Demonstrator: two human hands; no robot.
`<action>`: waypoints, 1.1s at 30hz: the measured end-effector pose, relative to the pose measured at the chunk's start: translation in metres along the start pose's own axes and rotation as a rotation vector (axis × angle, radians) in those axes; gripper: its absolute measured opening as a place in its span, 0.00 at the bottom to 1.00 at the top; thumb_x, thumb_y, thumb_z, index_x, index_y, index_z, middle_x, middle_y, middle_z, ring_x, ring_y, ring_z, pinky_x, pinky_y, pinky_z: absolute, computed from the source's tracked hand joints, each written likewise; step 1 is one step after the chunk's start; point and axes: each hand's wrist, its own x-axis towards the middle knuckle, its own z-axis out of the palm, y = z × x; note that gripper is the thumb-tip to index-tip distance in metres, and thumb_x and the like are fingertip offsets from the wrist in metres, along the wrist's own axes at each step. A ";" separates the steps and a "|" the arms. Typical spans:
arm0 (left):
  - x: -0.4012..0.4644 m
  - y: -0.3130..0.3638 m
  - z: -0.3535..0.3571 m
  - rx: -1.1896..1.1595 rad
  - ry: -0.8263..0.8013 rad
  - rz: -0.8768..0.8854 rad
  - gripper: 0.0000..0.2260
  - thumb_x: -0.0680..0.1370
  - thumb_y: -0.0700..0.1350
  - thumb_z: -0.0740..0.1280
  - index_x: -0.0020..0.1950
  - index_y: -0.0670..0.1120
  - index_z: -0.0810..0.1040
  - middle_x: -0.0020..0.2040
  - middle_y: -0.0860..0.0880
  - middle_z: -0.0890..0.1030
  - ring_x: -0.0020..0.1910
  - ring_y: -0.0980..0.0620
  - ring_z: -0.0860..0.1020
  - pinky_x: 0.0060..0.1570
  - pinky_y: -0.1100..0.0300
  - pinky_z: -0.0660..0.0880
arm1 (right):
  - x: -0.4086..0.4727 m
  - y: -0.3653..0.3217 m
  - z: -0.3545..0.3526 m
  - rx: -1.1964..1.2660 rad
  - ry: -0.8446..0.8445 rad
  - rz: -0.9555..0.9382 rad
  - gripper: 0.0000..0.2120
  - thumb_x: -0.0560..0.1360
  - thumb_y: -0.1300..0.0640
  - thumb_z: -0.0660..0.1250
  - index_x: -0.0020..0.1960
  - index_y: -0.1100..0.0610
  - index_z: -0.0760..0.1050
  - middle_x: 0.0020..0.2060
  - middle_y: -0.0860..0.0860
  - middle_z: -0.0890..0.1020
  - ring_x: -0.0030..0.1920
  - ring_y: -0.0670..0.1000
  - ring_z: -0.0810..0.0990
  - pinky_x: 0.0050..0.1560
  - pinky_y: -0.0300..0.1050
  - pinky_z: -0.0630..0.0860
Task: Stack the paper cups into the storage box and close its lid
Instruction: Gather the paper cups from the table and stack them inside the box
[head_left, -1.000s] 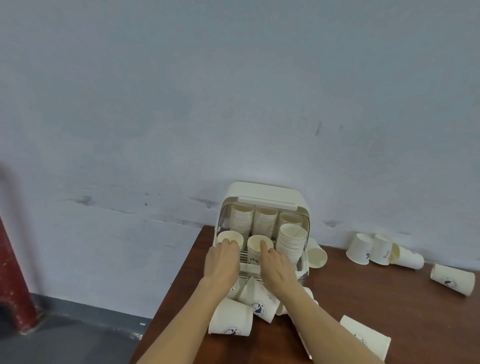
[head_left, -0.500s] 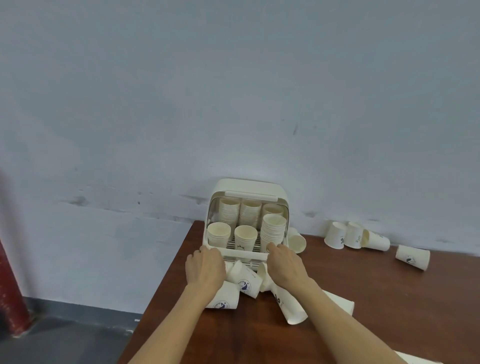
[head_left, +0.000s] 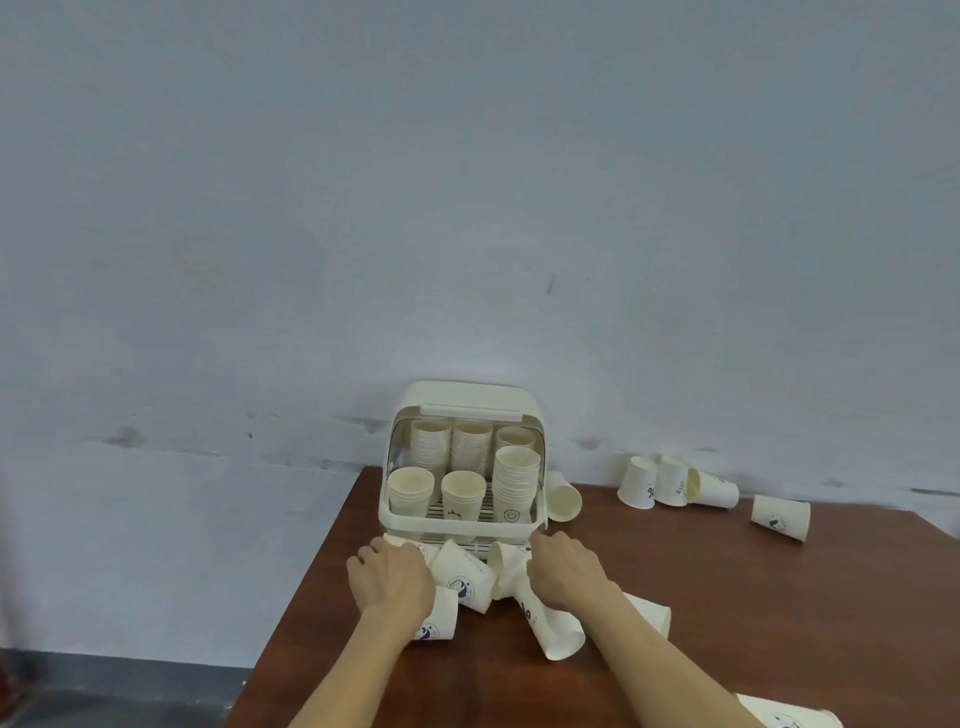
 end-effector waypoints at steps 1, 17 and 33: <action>-0.001 0.000 0.001 0.000 -0.008 -0.001 0.14 0.79 0.48 0.57 0.63 0.49 0.74 0.63 0.45 0.73 0.61 0.47 0.72 0.58 0.55 0.66 | 0.000 0.001 0.001 0.000 -0.012 0.006 0.13 0.79 0.59 0.55 0.62 0.58 0.70 0.57 0.56 0.76 0.55 0.57 0.77 0.45 0.47 0.69; -0.009 0.018 -0.025 -0.092 0.040 0.104 0.12 0.76 0.46 0.63 0.59 0.48 0.74 0.64 0.44 0.71 0.62 0.45 0.70 0.61 0.54 0.66 | -0.008 0.008 0.002 -0.021 -0.092 0.036 0.13 0.79 0.58 0.57 0.61 0.59 0.70 0.58 0.56 0.74 0.57 0.57 0.76 0.49 0.48 0.71; -0.011 0.030 -0.041 -0.083 0.168 0.191 0.12 0.76 0.42 0.61 0.58 0.47 0.76 0.60 0.45 0.74 0.61 0.46 0.72 0.60 0.55 0.66 | -0.013 0.008 -0.036 0.059 -0.132 0.009 0.06 0.74 0.62 0.57 0.47 0.58 0.72 0.45 0.53 0.75 0.42 0.54 0.74 0.39 0.46 0.71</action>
